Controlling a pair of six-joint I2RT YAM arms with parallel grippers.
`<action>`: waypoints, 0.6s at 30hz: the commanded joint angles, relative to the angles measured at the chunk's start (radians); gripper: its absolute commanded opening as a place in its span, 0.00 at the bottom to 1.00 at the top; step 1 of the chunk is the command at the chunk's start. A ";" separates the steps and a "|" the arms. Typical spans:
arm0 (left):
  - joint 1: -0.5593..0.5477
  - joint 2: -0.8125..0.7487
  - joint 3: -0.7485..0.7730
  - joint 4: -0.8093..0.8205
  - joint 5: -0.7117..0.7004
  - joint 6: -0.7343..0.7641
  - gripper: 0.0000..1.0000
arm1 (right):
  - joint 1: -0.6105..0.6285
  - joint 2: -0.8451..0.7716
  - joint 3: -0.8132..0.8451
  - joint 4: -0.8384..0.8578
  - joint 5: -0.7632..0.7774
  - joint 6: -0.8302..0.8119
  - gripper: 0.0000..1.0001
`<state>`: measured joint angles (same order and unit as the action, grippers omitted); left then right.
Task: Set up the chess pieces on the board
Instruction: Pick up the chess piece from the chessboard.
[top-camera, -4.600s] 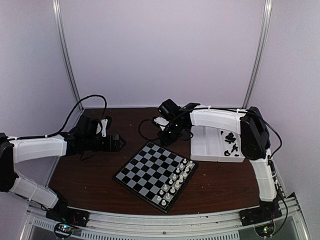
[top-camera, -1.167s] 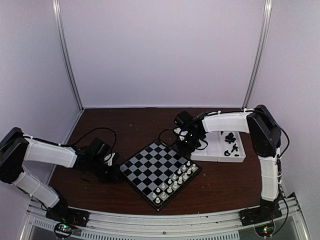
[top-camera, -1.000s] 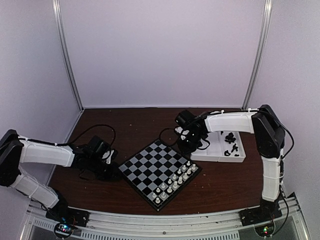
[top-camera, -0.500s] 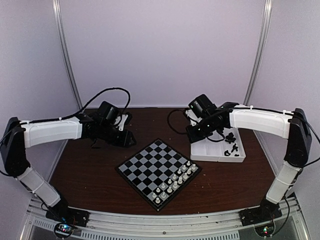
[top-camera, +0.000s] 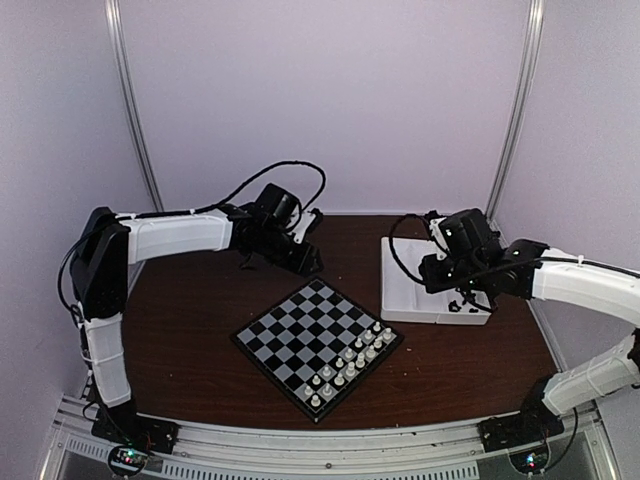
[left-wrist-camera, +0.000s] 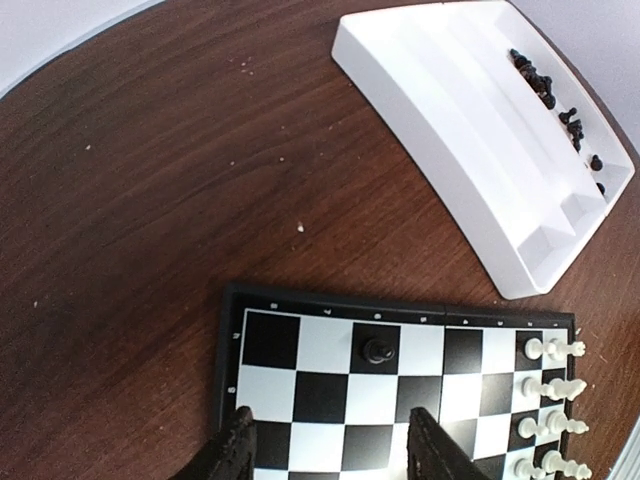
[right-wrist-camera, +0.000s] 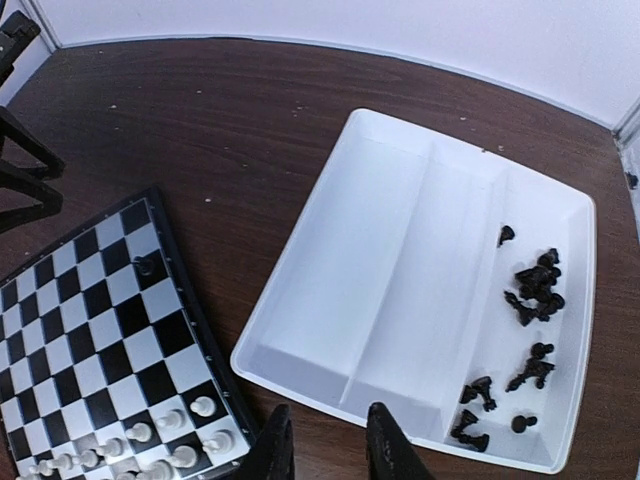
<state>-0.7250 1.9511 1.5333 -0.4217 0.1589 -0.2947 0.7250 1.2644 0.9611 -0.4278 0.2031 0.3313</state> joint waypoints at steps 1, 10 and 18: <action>-0.023 0.071 0.088 -0.029 -0.003 0.074 0.52 | 0.001 -0.092 -0.096 0.063 0.170 0.003 0.37; -0.097 0.232 0.296 -0.137 -0.074 0.141 0.46 | -0.007 -0.298 -0.223 0.071 0.333 -0.024 0.62; -0.117 0.287 0.341 -0.176 -0.108 0.151 0.48 | -0.010 -0.357 -0.254 0.067 0.358 -0.021 0.65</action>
<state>-0.8402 2.2169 1.8420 -0.5674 0.0879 -0.1722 0.7197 0.9226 0.7288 -0.3691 0.5106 0.3134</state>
